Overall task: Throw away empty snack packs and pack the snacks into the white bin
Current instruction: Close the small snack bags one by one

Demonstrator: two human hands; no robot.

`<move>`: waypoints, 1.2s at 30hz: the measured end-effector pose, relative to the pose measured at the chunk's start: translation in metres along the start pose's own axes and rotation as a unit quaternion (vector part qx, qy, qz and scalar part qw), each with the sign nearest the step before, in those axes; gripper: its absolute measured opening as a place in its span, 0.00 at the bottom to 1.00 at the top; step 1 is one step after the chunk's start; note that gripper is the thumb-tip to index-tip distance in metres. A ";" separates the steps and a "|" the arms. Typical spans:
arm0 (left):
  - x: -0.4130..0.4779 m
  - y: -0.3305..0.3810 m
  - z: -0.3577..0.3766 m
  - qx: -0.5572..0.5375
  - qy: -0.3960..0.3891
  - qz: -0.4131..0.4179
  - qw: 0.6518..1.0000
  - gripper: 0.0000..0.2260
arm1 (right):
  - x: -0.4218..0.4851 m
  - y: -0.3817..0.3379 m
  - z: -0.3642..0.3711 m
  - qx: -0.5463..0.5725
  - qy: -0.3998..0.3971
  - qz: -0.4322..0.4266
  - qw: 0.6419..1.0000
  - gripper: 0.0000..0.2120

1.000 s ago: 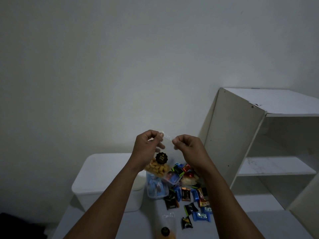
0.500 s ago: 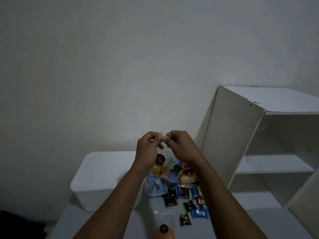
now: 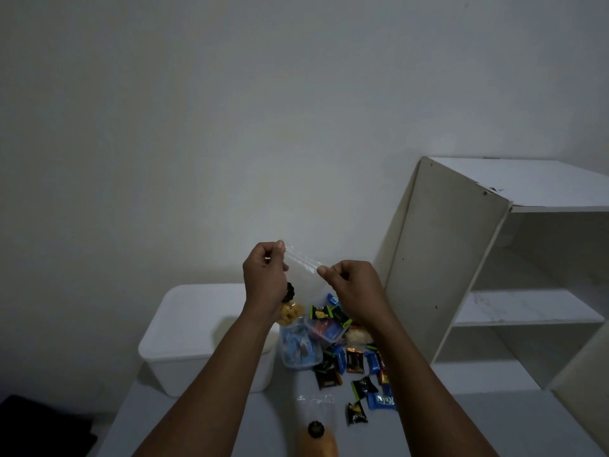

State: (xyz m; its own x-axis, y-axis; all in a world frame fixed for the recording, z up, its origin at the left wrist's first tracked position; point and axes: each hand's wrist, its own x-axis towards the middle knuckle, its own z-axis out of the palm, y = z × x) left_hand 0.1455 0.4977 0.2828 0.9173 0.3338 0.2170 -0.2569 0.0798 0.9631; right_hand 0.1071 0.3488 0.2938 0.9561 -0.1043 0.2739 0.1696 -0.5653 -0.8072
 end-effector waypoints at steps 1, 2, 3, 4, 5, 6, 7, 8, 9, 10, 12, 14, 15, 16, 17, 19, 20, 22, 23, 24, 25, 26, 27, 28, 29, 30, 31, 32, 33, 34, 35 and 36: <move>0.001 0.000 -0.001 0.008 -0.008 0.000 1.000 0.10 | -0.001 0.001 0.000 -0.001 0.013 0.004 1.000 0.24; 0.003 0.001 -0.003 0.013 -0.029 -0.002 0.999 0.10 | -0.003 0.001 -0.001 0.002 0.014 0.008 1.000 0.23; 0.005 0.003 -0.006 0.013 -0.065 -0.008 0.998 0.11 | -0.004 -0.001 -0.004 0.019 0.003 0.016 1.000 0.22; 0.008 0.006 -0.010 0.012 -0.109 -0.014 0.994 0.11 | -0.006 -0.004 -0.009 0.055 -0.023 0.032 0.998 0.21; 0.010 0.009 -0.014 0.016 -0.155 -0.017 0.988 0.10 | -0.006 -0.009 -0.014 0.105 -0.057 0.062 0.991 0.20; 0.011 0.011 -0.016 0.024 -0.199 -0.019 0.980 0.10 | -0.006 -0.013 -0.018 0.157 -0.093 0.099 0.978 0.20; 0.011 0.011 -0.017 0.030 -0.234 -0.020 0.972 0.10 | -0.004 -0.016 -0.020 0.202 -0.124 0.130 0.963 0.21; 0.009 0.011 -0.017 0.031 -0.259 -0.020 0.965 0.10 | -0.003 -0.019 -0.019 0.235 -0.146 0.147 0.950 0.20; 0.007 0.009 -0.016 0.027 -0.275 -0.021 0.961 0.10 | -0.001 -0.021 -0.017 0.259 -0.160 0.155 0.940 0.19; 0.005 0.008 -0.014 0.019 -0.285 -0.022 0.958 0.11 | 0.000 -0.021 -0.013 0.280 -0.167 0.161 0.932 0.18; 0.001 0.006 -0.011 0.014 -0.281 -0.025 0.959 0.10 | 0.001 -0.020 -0.007 0.311 -0.168 0.169 0.920 0.15; -0.001 0.004 -0.008 0.037 -0.235 -0.014 0.971 0.05 | 0.001 -0.017 -0.004 0.298 -0.144 0.161 0.930 0.13; -0.002 0.003 -0.007 0.046 -0.201 -0.008 0.979 0.04 | 0.002 -0.016 -0.002 0.279 -0.120 0.155 0.940 0.12; -0.003 0.004 -0.006 0.046 -0.175 -0.009 0.984 0.07 | 0.003 -0.015 -0.001 0.255 -0.096 0.144 0.951 0.13; -0.005 0.005 -0.006 0.041 -0.168 -0.022 0.985 0.09 | 0.003 -0.014 0.000 0.230 -0.081 0.131 0.961 0.13; -0.007 0.007 -0.004 0.025 -0.190 -0.061 0.980 0.11 | 0.002 -0.016 0.002 0.193 -0.078 0.096 0.973 0.13; -0.008 0.008 -0.004 0.019 -0.195 -0.072 0.978 0.10 | 0.002 -0.016 0.003 0.178 -0.080 0.081 0.977 0.13; -0.008 0.007 -0.006 0.013 -0.185 -0.076 0.980 0.06 | 0.001 -0.017 0.002 0.160 -0.080 0.071 0.981 0.11; -0.007 0.006 -0.007 0.008 -0.179 -0.081 0.980 0.05 | 0.000 -0.017 0.002 0.160 -0.079 0.072 0.981 0.10; -0.007 0.006 -0.007 0.003 -0.176 -0.090 0.980 0.05 | -0.001 -0.018 0.003 0.161 -0.078 0.073 0.981 0.10; -0.007 0.005 -0.008 -0.001 -0.174 -0.096 0.980 0.05 | -0.001 -0.018 0.004 0.158 -0.078 0.072 0.982 0.10; -0.007 0.006 -0.007 -0.005 -0.170 -0.099 0.980 0.05 | -0.001 -0.018 0.005 0.152 -0.079 0.070 0.983 0.09; -0.007 0.007 -0.007 -0.008 -0.162 -0.099 0.982 0.05 | -0.002 -0.019 0.004 0.146 -0.083 0.067 0.984 0.08; -0.007 0.007 -0.006 -0.011 -0.153 -0.095 0.984 0.04 | -0.002 -0.020 0.003 0.140 -0.091 0.063 0.984 0.08; -0.006 0.008 -0.006 -0.014 -0.143 -0.091 0.985 0.03 | -0.003 -0.022 0.002 0.134 -0.098 0.059 0.984 0.09; -0.006 0.008 -0.007 -0.017 -0.138 -0.089 0.986 0.03 | -0.003 -0.023 0.001 0.126 -0.100 0.052 0.985 0.11; -0.006 0.008 -0.007 -0.017 -0.142 -0.089 0.986 0.04 | -0.002 -0.022 0.001 0.116 -0.095 0.044 0.988 0.11; -0.006 0.008 -0.007 -0.013 -0.156 -0.092 0.983 0.04 | -0.001 -0.020 0.002 0.102 -0.084 0.035 0.991 0.09; -0.006 0.008 -0.007 -0.001 -0.177 -0.095 0.980 0.04 | 0.000 -0.019 0.002 0.085 -0.073 0.026 0.993 0.08; -0.007 0.008 -0.007 0.013 -0.197 -0.099 0.975 0.04 | 0.001 -0.018 0.003 0.070 -0.065 0.019 0.995 0.08; -0.008 0.008 -0.008 0.021 -0.208 -0.103 0.972 0.05 | 0.001 -0.017 0.002 0.063 -0.065 0.017 0.996 0.08; -0.008 0.007 -0.009 0.021 -0.209 -0.106 0.972 0.06 | 0.000 -0.016 0.002 0.067 -0.073 0.018 0.995 0.08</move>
State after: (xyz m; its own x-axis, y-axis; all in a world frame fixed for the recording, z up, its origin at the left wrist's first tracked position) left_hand 0.1338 0.5040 0.2868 0.9941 -0.0966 0.0498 -0.0438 0.0638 0.9970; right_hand 0.1052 0.3592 0.3060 0.9849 0.0041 0.1729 0.1565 -0.4474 -0.8805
